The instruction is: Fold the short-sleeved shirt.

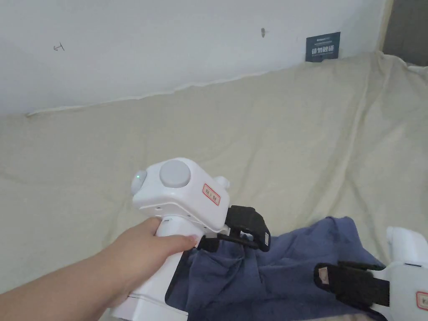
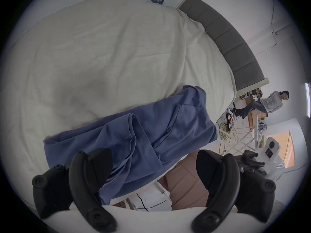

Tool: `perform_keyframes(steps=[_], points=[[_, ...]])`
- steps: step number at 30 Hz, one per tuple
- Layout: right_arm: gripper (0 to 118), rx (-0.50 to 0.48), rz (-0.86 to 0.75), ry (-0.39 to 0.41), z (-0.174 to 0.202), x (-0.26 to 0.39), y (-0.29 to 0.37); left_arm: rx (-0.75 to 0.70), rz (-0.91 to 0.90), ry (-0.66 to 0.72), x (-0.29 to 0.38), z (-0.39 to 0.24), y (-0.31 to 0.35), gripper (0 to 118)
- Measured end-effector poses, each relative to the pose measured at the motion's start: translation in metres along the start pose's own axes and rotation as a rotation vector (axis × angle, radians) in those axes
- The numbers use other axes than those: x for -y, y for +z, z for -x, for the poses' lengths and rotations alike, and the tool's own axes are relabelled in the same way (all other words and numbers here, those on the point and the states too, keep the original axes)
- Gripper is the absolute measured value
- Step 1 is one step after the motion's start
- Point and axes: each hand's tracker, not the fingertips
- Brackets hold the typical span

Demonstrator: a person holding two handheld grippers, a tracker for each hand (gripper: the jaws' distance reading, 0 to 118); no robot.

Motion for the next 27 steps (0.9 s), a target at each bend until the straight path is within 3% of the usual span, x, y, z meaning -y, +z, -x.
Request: perform_keyframes(steps=[5,8,10,11,12,14,21,27], points=[[0,-0.011,0.005,-0.002,-0.001,0.000,-0.003,-0.015,-0.073,0.109,0.010,0.036,0.040,105],[0,-0.029,0.012,-0.003,0.000,0.001,-0.007,-0.042,-0.069,0.231,0.020,0.067,0.059,99],[0,-0.040,0.023,0.001,0.002,0.002,-0.011,-0.126,-0.085,0.228,0.029,0.077,0.066,63],[0,-0.042,0.027,0.005,0.002,0.003,-0.012,-0.159,-0.100,0.210,0.032,0.083,0.069,32],[0,-0.043,0.032,0.008,0.003,0.004,-0.014,-0.183,-0.107,0.204,0.035,0.087,0.068,32],[0,-0.045,0.042,0.011,0.003,0.005,-0.016,-0.263,-0.073,0.200,0.041,0.090,0.058,4],[0,-0.041,0.053,0.006,0.001,0.006,-0.017,-0.220,-0.008,0.185,0.041,0.083,-0.003,2],[0,-0.020,0.053,0.003,-0.001,0.007,-0.013,0.053,0.026,0.165,0.030,0.045,-0.034,2]])
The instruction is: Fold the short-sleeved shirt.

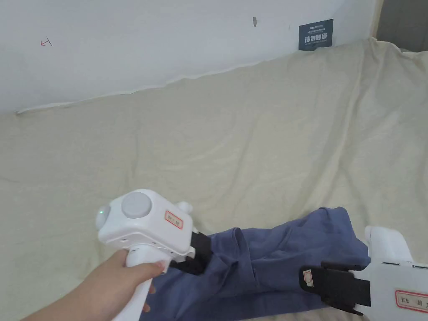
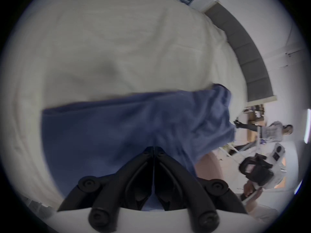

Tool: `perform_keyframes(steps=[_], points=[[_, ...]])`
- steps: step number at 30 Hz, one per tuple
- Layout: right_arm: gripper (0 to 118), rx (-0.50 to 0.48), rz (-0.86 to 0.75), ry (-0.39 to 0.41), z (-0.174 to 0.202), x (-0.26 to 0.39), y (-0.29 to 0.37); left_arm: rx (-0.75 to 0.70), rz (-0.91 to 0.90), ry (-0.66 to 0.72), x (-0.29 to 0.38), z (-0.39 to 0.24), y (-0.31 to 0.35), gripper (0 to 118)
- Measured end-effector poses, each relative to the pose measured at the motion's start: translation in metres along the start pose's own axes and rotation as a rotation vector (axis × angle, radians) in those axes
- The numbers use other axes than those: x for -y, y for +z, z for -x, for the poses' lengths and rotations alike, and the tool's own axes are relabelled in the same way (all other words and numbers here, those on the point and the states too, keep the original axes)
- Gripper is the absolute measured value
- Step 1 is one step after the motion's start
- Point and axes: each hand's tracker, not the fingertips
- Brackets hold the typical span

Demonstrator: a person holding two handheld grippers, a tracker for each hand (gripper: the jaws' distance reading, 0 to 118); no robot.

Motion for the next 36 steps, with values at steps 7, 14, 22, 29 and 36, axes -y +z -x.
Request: perform_keyframes(steps=[7,14,22,29,36], points=[[0,0.012,-0.006,-0.013,-0.001,-0.003,0.005,0.333,0.028,0.030,0.002,-0.023,-0.010,2],[0,0.028,-0.011,0.015,0.006,-0.011,0.011,0.388,-0.167,0.084,0.018,0.020,0.069,26],[0,0.016,0.016,0.028,0.020,-0.013,-0.005,0.308,-0.224,0.298,0.055,0.122,0.110,118],[0,0.007,0.065,0.031,0.033,-0.009,-0.021,0.212,-0.190,0.355,0.065,0.176,0.066,118],[0,0.025,0.073,0.024,0.036,-0.017,-0.033,0.358,-0.161,0.298,0.049,0.165,0.044,118]])
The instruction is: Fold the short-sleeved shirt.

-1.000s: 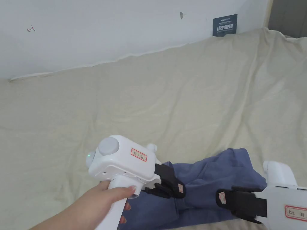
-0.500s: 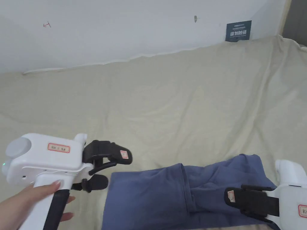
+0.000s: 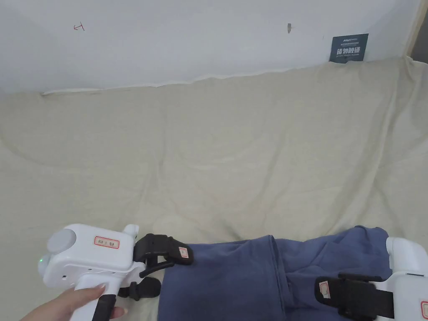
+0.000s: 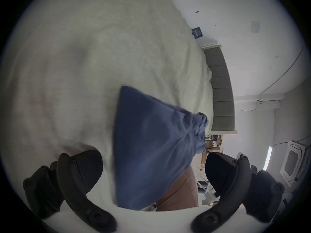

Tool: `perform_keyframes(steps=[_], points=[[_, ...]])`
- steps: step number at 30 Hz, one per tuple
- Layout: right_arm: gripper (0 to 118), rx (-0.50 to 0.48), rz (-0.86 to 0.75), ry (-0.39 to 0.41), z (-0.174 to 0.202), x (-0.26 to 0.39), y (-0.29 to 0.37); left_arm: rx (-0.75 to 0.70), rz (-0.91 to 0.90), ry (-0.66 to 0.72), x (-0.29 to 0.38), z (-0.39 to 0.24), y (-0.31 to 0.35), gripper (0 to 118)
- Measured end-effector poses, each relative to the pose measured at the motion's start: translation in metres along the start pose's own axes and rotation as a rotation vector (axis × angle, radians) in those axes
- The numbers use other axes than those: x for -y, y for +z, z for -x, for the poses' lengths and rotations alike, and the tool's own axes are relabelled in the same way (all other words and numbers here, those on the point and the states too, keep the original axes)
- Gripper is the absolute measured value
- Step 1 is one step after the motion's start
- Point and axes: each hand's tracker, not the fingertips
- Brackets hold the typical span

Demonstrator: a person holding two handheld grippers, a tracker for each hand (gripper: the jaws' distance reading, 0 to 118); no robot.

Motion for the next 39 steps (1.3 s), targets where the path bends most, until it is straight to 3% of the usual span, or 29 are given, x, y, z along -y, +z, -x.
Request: perform_keyframes(steps=[2,7,9,12,13,14,15,16,19,22,26,29,32,35,39], points=[[0,-0.006,-0.001,-0.007,0.000,-0.001,-0.002,0.094,0.016,0.033,-0.001,0.000,-0.005,118],[0,-0.016,0.007,-0.017,0.001,0.000,-0.006,0.171,0.003,0.212,-0.018,0.024,-0.009,118],[0,-0.016,0.014,-0.014,0.000,0.001,-0.008,0.234,-0.002,0.199,-0.017,0.027,-0.008,118],[0,-0.013,0.025,-0.019,-0.005,0.004,-0.008,0.144,0.006,0.127,-0.011,0.017,-0.012,114],[0,-0.011,0.026,-0.021,-0.006,0.005,-0.008,0.145,0.009,0.119,-0.011,0.015,-0.013,107],[0,-0.008,0.026,-0.025,-0.008,0.005,-0.007,0.134,0.008,0.119,-0.010,0.013,-0.013,90],[0,-0.005,0.024,-0.030,-0.010,0.006,-0.006,0.097,-0.003,0.105,-0.009,0.009,-0.016,31],[0,-0.004,0.023,-0.034,-0.011,0.006,-0.005,0.041,0.006,0.085,-0.009,0.007,-0.018,12],[0,0.001,0.014,-0.043,-0.015,0.006,0.000,-0.100,0.018,0.038,-0.010,-0.004,-0.015,12],[0,0.004,0.005,-0.039,-0.016,0.005,0.006,-0.253,-0.009,-0.115,-0.010,-0.023,0.001,12],[0,0.006,-0.003,-0.030,-0.016,0.002,0.011,-0.343,-0.064,-0.110,-0.013,-0.040,0.040,12],[0,-0.003,-0.012,-0.028,-0.015,0.000,0.011,-0.566,-0.103,-0.167,-0.017,-0.047,0.076,12],[0,-0.026,-0.022,-0.037,-0.016,-0.001,0.010,-0.687,-0.146,-0.157,-0.016,-0.051,0.103,12],[0,-0.037,-0.018,-0.035,-0.015,0.001,0.008,-0.754,-0.159,-0.144,-0.007,-0.063,0.112,12],[0,-0.050,-0.010,-0.036,-0.016,0.004,0.005,-0.696,-0.140,-0.148,0.005,-0.094,0.099,12]])
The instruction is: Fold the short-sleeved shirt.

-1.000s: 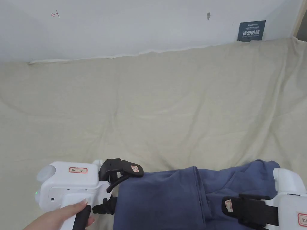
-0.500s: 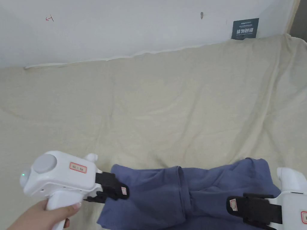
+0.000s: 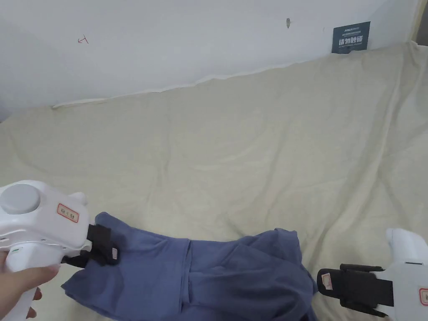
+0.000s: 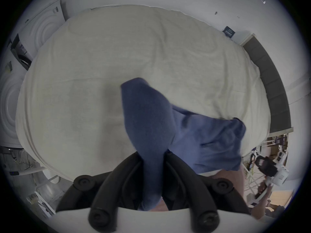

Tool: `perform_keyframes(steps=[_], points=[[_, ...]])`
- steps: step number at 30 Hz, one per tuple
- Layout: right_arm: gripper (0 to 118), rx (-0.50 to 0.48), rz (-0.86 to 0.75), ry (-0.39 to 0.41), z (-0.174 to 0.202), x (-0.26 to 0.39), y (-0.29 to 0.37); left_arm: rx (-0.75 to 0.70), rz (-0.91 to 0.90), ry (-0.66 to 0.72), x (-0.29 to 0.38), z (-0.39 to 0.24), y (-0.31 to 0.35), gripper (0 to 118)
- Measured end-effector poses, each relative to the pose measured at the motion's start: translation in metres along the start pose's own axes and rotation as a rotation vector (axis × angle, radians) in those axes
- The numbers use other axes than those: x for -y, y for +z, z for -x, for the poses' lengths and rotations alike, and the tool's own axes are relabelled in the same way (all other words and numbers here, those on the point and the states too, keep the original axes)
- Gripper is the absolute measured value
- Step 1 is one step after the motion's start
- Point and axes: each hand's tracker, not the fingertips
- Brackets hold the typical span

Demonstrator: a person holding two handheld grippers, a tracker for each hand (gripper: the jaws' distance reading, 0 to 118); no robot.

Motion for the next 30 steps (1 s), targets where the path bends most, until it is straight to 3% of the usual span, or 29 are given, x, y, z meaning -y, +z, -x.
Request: perform_keyframes(steps=[4,8,10,12,13,17,21,26,27,28,29,30], points=[[0,-0.007,-0.007,-0.011,-0.003,0.002,0.002,0.166,0.064,-0.042,0.000,-0.063,-0.009,12],[0,-0.006,-0.015,-0.021,-0.006,0.003,0.009,0.233,0.128,-0.130,-0.007,-0.131,-0.041,13],[0,-0.001,-0.023,-0.023,-0.008,0.003,0.014,0.325,0.126,-0.163,-0.009,-0.161,-0.054,36],[0,0.005,-0.032,-0.029,-0.012,0.003,0.019,0.415,0.167,-0.159,-0.010,-0.188,-0.067,76],[0,0.010,-0.038,-0.034,-0.014,0.003,0.022,0.456,0.165,-0.177,-0.010,-0.198,-0.071,81],[0,0.019,-0.056,-0.057,-0.022,0.004,0.030,0.560,0.263,-0.177,-0.003,-0.230,-0.077,81],[0,0.027,-0.067,-0.064,-0.028,0.002,0.035,0.504,0.242,-0.166,-0.003,-0.216,-0.069,81],[0,0.014,-0.065,-0.073,-0.031,0.003,0.032,0.389,0.161,-0.044,-0.005,-0.161,-0.052,78],[0,0.011,-0.061,-0.073,-0.032,0.004,0.031,0.343,0.151,-0.036,-0.005,-0.149,-0.050,67],[0,0.009,-0.057,-0.072,-0.032,0.005,0.029,0.291,0.147,-0.047,-0.009,-0.141,-0.053,48],[0,0.008,-0.051,-0.071,-0.033,0.005,0.027,0.240,0.137,-0.065,-0.009,-0.134,-0.055,22],[0,0.007,-0.047,-0.070,-0.033,0.005,0.025,0.221,0.131,-0.074,-0.008,-0.131,-0.058,22]])
